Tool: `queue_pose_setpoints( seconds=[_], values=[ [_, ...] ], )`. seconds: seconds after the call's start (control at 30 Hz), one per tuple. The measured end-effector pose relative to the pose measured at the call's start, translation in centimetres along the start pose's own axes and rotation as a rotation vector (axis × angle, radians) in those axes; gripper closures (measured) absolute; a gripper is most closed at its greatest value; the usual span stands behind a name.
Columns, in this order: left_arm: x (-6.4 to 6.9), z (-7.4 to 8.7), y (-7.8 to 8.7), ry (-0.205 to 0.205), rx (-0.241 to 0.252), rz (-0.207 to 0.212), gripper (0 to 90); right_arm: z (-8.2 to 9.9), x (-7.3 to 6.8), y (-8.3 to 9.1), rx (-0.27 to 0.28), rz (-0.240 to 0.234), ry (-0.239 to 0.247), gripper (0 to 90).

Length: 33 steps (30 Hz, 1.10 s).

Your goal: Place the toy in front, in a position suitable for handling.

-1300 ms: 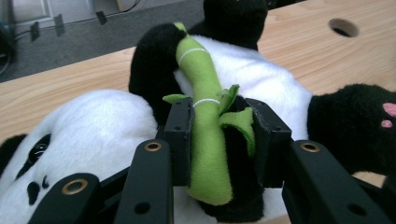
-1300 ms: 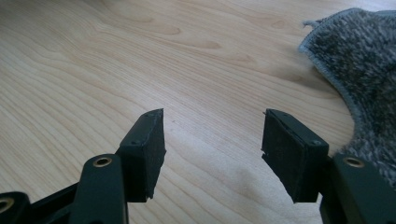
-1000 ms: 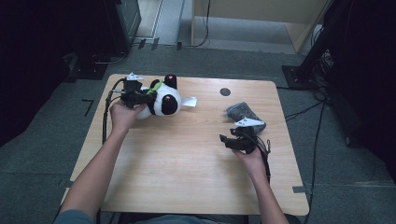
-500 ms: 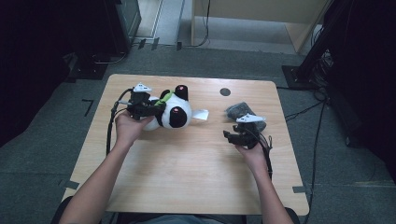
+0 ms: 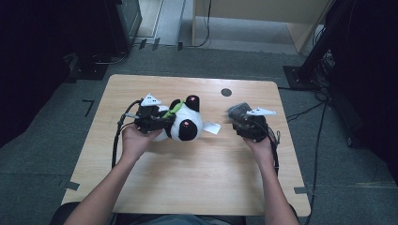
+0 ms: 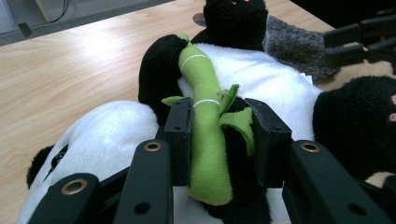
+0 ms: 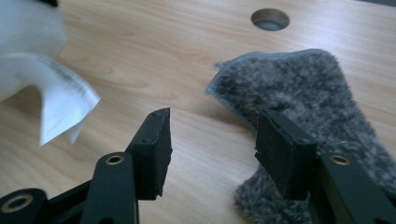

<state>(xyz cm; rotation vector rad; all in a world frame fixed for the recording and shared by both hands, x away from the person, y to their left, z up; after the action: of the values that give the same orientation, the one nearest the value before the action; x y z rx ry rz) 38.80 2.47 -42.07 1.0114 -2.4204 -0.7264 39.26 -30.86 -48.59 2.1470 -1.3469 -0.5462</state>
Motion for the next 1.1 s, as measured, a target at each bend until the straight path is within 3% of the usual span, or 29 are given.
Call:
queue_pose_setpoints(
  seconds=[0.2, 0.3, 0.33, 0.47, 0.6, 0.7, 0.8, 0.87, 1.0, 1.1],
  values=[
    [2.0, 1.3, 0.1, 0.008, -0.016, 0.006, 64.2, -0.5, 1.8, -0.9, -0.021, 0.012, -0.043, 46.5],
    [2.7, 1.8, -0.1, 0.019, -0.015, 0.024, 63.9, -0.6, 2.8, -1.5, -0.025, 0.040, -0.031, 47.6],
    [3.1, 2.1, -0.3, 0.014, -0.015, 0.034, 63.9, -0.6, 3.7, -1.9, -0.032, 0.052, -0.051, 51.8],
    [3.5, 2.2, -0.8, 0.010, -0.009, 0.029, 63.8, -0.2, 4.8, -2.6, -0.046, 0.080, -0.079, 50.5],
    [3.9, 2.0, -1.6, 0.025, 0.024, 0.046, 63.8, 0.1, 5.1, -3.3, -0.062, 0.081, -0.085, 50.3],
    [4.2, 2.1, -2.5, 0.007, 0.023, 0.049, 63.5, 0.7, 4.9, -4.2, -0.105, 0.092, -0.049, 52.1],
    [4.5, 2.5, -3.4, -0.007, 0.012, 0.059, 62.9, 0.8, 4.8, -4.5, -0.117, 0.079, -0.049, 52.3],
    [4.7, 2.8, -3.6, -0.019, 0.025, 0.055, 62.0, 1.1, 4.8, -4.8, -0.129, 0.078, -0.052, 55.0],
    [4.4, 2.8, -3.6, -0.005, 0.028, 0.063, 58.7, 1.5, 5.0, -4.8, -0.126, 0.096, -0.039, 68.3],
    [4.4, 2.9, -3.6, 0.000, 0.029, 0.066, 56.4, 1.5, 5.1, -4.8, -0.128, 0.099, -0.051, 72.6]
  ],
)
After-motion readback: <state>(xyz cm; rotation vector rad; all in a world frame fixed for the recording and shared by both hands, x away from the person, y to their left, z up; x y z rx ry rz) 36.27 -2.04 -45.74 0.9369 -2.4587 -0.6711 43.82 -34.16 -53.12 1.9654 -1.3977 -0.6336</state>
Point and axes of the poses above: each handheld gripper's, and its own axes: y roughly backward along the jaws, z roughly out of its underside, x roughly to its right, the point moved 4 cm from there along -y, roughly forward along the jaws, and after that the axes turned 3 degrees about y, right-handed, at the moved point
